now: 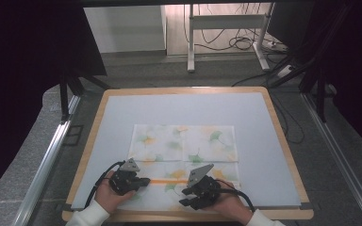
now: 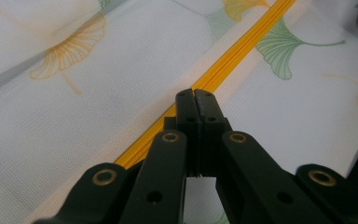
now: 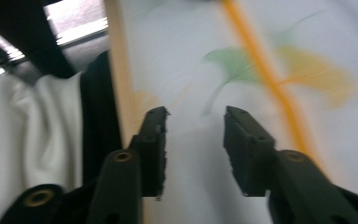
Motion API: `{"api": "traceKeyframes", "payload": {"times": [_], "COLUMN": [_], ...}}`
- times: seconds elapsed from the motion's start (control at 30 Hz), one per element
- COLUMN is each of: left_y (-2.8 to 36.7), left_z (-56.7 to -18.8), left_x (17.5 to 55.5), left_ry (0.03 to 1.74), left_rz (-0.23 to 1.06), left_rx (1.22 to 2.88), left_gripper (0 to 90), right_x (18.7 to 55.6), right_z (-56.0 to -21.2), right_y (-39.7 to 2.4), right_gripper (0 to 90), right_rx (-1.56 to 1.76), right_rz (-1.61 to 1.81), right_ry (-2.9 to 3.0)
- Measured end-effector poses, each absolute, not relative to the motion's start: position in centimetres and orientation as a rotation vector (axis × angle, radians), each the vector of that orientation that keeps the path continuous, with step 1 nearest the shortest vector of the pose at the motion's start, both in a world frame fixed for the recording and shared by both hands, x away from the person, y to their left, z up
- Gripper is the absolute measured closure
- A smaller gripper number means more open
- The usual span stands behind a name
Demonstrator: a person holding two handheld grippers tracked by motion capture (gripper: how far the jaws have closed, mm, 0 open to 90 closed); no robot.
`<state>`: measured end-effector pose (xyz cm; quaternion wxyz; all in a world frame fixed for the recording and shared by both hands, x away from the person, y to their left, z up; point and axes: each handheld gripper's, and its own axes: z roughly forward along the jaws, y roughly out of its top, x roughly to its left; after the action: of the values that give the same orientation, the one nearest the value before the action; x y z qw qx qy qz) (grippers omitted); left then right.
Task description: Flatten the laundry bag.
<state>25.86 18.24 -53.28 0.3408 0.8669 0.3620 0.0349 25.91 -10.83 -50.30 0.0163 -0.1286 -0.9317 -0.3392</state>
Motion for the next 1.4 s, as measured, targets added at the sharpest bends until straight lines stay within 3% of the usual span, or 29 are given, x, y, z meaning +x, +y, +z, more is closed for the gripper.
{"api": "traceKeyframes", "payload": {"times": [0.07, 0.37, 0.63, 0.83, 0.97, 1.27, 1.4], "left_y": [18.2, 18.2, 18.2, 18.2, 18.2, 18.2, 18.2], "left_z": [-53.3, -53.3, -53.3, -53.3, -53.2, -53.3, -53.3], "left_x": [25.9, 25.9, 25.9, 25.9, 25.9, 25.9, 25.9], "left_ry": [0.943, 0.944, 0.937, 0.937, 0.938, 0.941, 0.941], "left_rz": [0.090, 0.092, 0.095, 0.091, 0.088, 0.086, 0.084], "left_rx": [2.255, 2.255, 2.264, 2.264, 2.265, 2.260, 2.258], "left_gripper": [90.0, 90.0, 90.0, 90.0, 90.0, 90.0, 90.0], "right_x": [26.9, 33.5, 36.2, 37.3, 38.0, 38.8, 39.0], "right_z": [-49.4, -48.2, -50.1, -51.2, -51.4, -51.4, -51.2], "right_y": [-11.0, -8.2, -3.7, -2.8, -3.2, -3.5, -3.7], "right_gripper": [48.4, 38.1, 35.2, 37.6, 44.7, 80.5, 88.6], "right_rx": [-0.457, -0.555, -0.417, -0.403, -0.424, -0.438, -0.423], "right_rz": [-1.096, -1.091, -0.945, -0.843, -0.829, -0.835, -0.860], "right_ry": [-2.934, -3.073, -3.178, -3.245, -3.237, -3.177, -3.181]}}
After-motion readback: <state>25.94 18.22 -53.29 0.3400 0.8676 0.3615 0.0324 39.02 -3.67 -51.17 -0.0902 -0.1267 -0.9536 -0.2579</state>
